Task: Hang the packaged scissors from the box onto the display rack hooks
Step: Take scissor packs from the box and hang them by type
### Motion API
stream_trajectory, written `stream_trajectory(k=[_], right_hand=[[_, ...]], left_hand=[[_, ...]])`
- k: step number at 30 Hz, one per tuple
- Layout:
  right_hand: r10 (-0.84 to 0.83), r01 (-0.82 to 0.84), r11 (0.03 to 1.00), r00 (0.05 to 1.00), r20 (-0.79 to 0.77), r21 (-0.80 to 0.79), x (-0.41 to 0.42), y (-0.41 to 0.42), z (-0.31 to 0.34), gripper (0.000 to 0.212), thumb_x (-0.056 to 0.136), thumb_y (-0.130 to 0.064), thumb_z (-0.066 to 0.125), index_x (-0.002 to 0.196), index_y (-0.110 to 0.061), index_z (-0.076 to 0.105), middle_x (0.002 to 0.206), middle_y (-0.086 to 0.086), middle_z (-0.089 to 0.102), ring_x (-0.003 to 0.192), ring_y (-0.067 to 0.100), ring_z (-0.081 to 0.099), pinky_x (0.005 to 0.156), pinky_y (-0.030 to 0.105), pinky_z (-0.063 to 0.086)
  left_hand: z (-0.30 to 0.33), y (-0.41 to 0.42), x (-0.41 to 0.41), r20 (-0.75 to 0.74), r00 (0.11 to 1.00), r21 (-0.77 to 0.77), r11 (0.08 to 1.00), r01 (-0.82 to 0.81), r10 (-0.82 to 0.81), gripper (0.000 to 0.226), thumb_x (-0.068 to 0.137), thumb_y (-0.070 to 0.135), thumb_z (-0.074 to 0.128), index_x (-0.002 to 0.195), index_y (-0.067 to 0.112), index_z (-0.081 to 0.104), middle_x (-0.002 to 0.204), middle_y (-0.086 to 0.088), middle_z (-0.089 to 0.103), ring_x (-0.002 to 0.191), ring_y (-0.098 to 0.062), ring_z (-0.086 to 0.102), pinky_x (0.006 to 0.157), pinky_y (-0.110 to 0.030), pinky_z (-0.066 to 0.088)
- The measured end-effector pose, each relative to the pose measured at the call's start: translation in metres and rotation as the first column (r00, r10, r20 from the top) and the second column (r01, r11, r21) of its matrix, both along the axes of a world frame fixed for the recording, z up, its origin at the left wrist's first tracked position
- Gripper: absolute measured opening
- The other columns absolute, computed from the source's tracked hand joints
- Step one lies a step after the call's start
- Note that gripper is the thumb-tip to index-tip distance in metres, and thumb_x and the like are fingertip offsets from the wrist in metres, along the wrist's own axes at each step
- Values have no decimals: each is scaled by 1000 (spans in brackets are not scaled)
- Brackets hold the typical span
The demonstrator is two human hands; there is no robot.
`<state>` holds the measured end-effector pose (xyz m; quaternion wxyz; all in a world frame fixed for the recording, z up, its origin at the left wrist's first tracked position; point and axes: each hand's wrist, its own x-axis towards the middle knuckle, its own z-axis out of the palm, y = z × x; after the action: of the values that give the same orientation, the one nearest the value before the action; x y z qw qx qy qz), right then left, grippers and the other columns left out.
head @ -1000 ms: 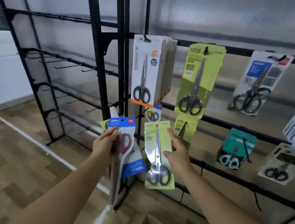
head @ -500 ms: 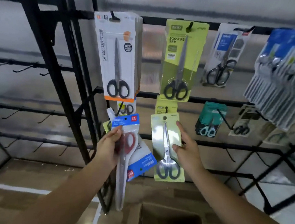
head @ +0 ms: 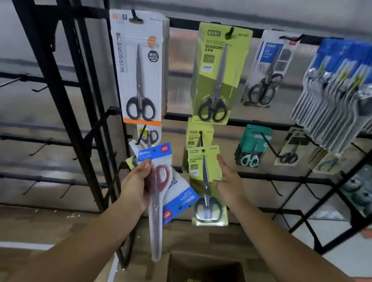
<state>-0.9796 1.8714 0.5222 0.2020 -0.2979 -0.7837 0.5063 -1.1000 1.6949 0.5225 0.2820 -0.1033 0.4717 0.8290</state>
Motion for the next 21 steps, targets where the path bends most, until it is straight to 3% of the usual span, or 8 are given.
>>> stream_trajectory(k=[5, 9, 10, 12, 13, 15, 18, 21], right_hand=[[-39, 29, 994, 995, 91, 108, -9, 1, -7, 73, 84, 10, 49, 146, -23, 28, 148, -2, 35, 116, 19, 52, 71, -2, 28], [-15, -7, 987, 991, 135, 158, -36, 11, 8, 71, 89, 3, 51, 148, -23, 21, 147, 3, 37, 101, 10, 51, 58, -6, 32], [9, -39, 986, 982, 186, 160, -43, 13, 13, 72, 91, -4, 54, 149, -23, 17, 148, 4, 36, 108, 14, 51, 65, -3, 35], [18, -67, 985, 955, 296, 157, -55, 10, 22, 76, 90, -17, 59, 150, -18, 12, 148, 9, 33, 125, 25, 44, 93, 20, 42], [2, -56, 984, 954, 301, 170, -57, 6, 22, 72, 90, -21, 59, 149, -13, 19, 145, 13, 34, 127, 29, 42, 98, 29, 41], [-32, 5, 986, 987, 155, 169, -54, -7, 19, 47, 90, -23, 57, 133, -7, 44, 128, 17, 47, 113, 28, 51, 89, 29, 43], [-16, 17, 999, 1000, 13, -37, -41, -34, 18, 25, 89, -34, 60, 105, -16, 53, 105, 0, 54, 84, 8, 54, 65, 20, 41], [94, -97, 960, 995, -22, -263, -39, -56, 17, 25, 83, -37, 66, 99, -21, 55, 105, -1, 61, 89, 13, 60, 75, 29, 51]], left_hand=[[2, -1, 5, 11, 1000, -17, 1000, 12, -12, 10, 89, 13, 60, 90, 17, 69, 81, 1, 71, 69, -11, 68, 53, -24, 51], [5, 0, 11, -3, 1000, -36, 999, 12, -12, 14, 87, 16, 62, 99, 15, 68, 92, -3, 70, 80, -16, 67, 57, -30, 51], [6, 1, 13, -9, 1000, -32, 999, 14, -15, 16, 88, 15, 61, 102, 15, 68, 93, -4, 70, 79, -16, 67, 56, -30, 51], [7, 0, 16, -9, 1000, -20, 1000, 7, -7, 18, 89, 14, 60, 105, 13, 67, 95, -6, 70, 80, -17, 67, 58, -30, 52], [7, -1, 17, -9, 1000, -19, 1000, 1, -1, 19, 89, 14, 60, 106, 12, 67, 96, -7, 71, 81, -19, 68, 60, -32, 52], [6, -4, 18, 2, 1000, -14, 1000, 11, -11, 23, 87, 16, 63, 109, 11, 67, 102, -10, 70, 90, -24, 68, 70, -37, 54], [5, -6, 21, 71, 996, 30, 998, 58, -60, 26, 84, 17, 66, 108, 8, 67, 103, -14, 70, 94, -30, 67, 79, -42, 53], [4, -4, 25, 94, 994, 61, 997, 46, -52, 19, 89, 9, 54, 98, 12, 70, 88, -12, 70, 76, -25, 67, 61, -34, 53]])
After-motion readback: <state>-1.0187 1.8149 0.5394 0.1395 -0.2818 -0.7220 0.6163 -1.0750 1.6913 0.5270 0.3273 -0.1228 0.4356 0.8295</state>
